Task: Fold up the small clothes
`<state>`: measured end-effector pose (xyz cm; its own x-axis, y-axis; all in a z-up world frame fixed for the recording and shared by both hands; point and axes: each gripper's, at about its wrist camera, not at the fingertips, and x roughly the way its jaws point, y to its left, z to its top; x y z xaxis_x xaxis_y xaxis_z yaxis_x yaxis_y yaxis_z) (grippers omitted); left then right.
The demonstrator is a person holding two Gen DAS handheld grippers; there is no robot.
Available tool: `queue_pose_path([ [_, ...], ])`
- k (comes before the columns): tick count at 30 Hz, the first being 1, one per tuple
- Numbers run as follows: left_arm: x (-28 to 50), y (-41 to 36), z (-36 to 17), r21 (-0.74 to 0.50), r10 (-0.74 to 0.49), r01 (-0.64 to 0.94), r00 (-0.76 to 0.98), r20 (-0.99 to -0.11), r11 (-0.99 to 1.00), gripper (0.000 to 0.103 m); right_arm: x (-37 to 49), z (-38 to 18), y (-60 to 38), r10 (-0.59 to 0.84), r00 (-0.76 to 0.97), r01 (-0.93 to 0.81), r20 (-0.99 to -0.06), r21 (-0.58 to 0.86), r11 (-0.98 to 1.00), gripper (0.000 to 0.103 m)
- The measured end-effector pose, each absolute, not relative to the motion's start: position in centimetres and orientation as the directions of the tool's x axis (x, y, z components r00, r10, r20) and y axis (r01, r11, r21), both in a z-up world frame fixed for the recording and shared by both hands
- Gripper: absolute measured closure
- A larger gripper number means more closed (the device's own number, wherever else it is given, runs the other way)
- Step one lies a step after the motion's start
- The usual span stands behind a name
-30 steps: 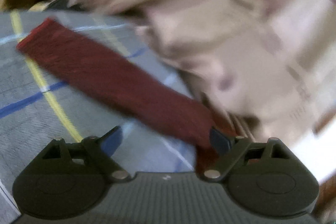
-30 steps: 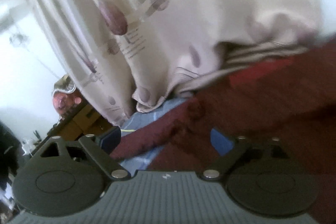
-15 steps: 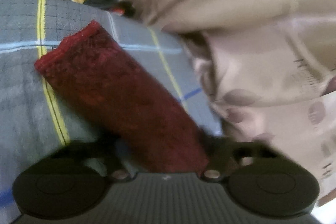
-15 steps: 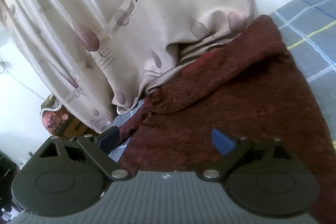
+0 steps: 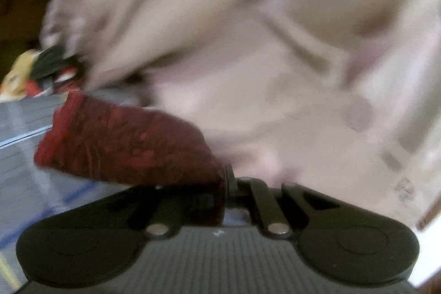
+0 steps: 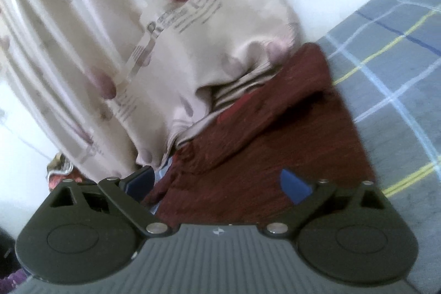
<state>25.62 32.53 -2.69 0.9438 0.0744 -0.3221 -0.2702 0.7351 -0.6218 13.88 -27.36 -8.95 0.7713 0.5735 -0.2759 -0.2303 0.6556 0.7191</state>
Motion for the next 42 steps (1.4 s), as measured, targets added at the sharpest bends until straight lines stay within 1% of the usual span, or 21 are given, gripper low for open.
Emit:
queue_pose_path([
  [2,27.3,28.7,-0.7,-0.593,0.014,-0.197,0.955,-0.298,0.781,0.096,13.7,-9.4,-28.5,0.564,0.782,-0.209,-0.265,0.742,0.637,0.006],
  [5,29.9,22.2,0.8,-0.545,-0.082,-0.090,0.956,-0.283,0.834,0.096,13.5,-10.1,-29.8,0.547,0.795,-0.178,-0.261,0.763,0.621,0.006],
  [9,32.9,14.0,0.6,-0.489,-0.195,0.021,0.931,-0.308,0.872,0.096,13.3,-10.7,-31.3,0.539,0.803,-0.160,-0.253,0.780,0.605,0.005],
  [14,35.7,3.3,-2.8,-0.351,-0.279,0.141,0.880,-0.385,0.926,0.096,13.2,-10.9,-33.3,0.526,0.820,-0.155,-0.225,0.798,0.582,0.005],
  [17,37.1,-1.5,-5.9,-0.251,-0.277,0.177,0.846,-0.455,0.952,0.096,13.1,-11.2,-34.4,0.524,0.828,-0.153,-0.201,0.817,0.556,0.005],
  [18,37.1,-2.5,-6.7,-0.219,-0.270,0.186,0.843,-0.465,0.958,0.094,13.0,-11.3,-34.8,0.525,0.828,-0.154,-0.196,0.821,0.550,0.005],
  [19,37.2,-4.1,-7.7,-0.157,-0.249,0.197,0.839,-0.483,0.968,0.092,12.9,-11.4,-35.0,0.525,0.829,-0.155,-0.193,0.823,0.546,0.005],
  [20,36.8,-5.3,-8.4,-0.101,-0.229,0.207,0.837,-0.497,0.973,0.085,12.9,-11.5,-35.2,0.529,0.828,-0.158,-0.189,0.825,0.542,0.005],
  [21,36.6,-6.6,-9.0,-0.029,-0.205,0.221,0.837,-0.508,0.975,0.070,12.9,-11.6,-35.4,0.532,0.826,-0.161,-0.186,0.827,0.539,0.005],
  [22,36.0,-7.7,-9.3,0.032,-0.188,0.236,0.842,-0.505,0.971,0.058,12.8,-11.8,-35.6,0.534,0.825,-0.163,-0.184,0.828,0.537,0.005],
  [23,35.4,-8.5,-9.7,0.074,-0.188,0.255,0.851,-0.490,0.964,0.029,12.8,-11.9,-35.8,0.537,0.823,-0.165,-0.183,0.829,0.534,0.005],
  [24,34.3,-9.1,-10.1,0.116,-0.203,0.284,0.867,-0.455,0.952,0.013,12.7,-12.0,-35.9,0.539,0.822,-0.166,-0.183,0.829,0.534,0.005],
  [26,32.7,-10.2,-10.1,0.164,-0.251,0.330,0.893,-0.373,0.930,0.009,12.9,-12.3,-36.1,0.540,0.821,-0.164,-0.186,0.829,0.534,0.004],
  [27,32.4,-10.7,-9.9,0.184,-0.266,0.344,0.899,-0.347,0.921,0.006,12.9,-12.4,-36.2,0.542,0.819,-0.164,-0.185,0.831,0.532,0.004],
  [29,31.9,-11.4,-9.4,0.184,-0.292,0.365,0.897,-0.332,0.913,0.005,13.0,-12.5,-36.3,0.544,0.820,-0.165,-0.180,0.835,0.525,0.004],
  [33,29.6,-9.8,-8.2,0.121,-0.329,0.382,0.889,-0.319,0.916,0.005,13.7,-12.3,-36.3,0.548,0.817,-0.169,-0.178,0.835,0.523,0.004],
  [37,28.3,-4.9,-7.5,0.005,-0.315,0.331,0.904,-0.290,0.944,0.005,14.8,-10.6,-36.2,0.559,0.811,-0.209,-0.172,0.808,0.551,0.004],
  [40,27.3,-0.8,-7.4,-0.029,-0.240,0.242,0.927,-0.290,0.970,0.005,17.2,-9.2,-36.3,0.576,0.799,-0.240,-0.173,0.787,0.569,0.005],
  [42,27.5,1.4,-7.7,-0.035,-0.186,0.184,0.936,-0.298,0.982,0.005,19.4,-8.2,-36.1,0.587,0.787,-0.255,-0.190,0.766,0.590,0.011],
])
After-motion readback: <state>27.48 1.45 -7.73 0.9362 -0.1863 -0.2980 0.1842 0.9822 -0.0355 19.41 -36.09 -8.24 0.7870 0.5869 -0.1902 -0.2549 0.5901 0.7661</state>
